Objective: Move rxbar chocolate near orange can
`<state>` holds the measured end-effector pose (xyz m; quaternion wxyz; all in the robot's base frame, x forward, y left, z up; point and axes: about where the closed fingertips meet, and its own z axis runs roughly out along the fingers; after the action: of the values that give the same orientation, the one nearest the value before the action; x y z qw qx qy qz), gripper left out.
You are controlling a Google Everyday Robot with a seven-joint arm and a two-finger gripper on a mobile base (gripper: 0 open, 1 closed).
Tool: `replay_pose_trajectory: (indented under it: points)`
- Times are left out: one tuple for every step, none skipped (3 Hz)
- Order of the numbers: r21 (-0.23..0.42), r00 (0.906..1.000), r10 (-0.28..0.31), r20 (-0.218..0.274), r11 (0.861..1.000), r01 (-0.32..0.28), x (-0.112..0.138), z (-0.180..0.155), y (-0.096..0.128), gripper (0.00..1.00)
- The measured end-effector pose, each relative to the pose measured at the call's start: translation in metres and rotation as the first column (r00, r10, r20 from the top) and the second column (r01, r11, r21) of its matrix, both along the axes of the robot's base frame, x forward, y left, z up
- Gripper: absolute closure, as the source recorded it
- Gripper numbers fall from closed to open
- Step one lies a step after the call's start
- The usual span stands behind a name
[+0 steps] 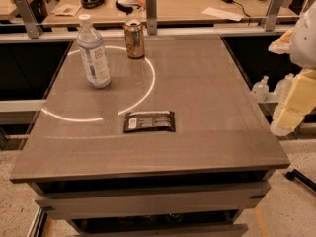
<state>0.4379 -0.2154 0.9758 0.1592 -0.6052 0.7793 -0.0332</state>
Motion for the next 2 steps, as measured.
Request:
replay_pose_trajectory:
  points:
    - [0.001,1.0,0.004,0.0,1.0,-0.004,0.0,0.0,0.001,0.0]
    - [0.064,0.9969,0.079,-0.006,0.995,-0.078,-0.006,-0.014,0.023,0.0]
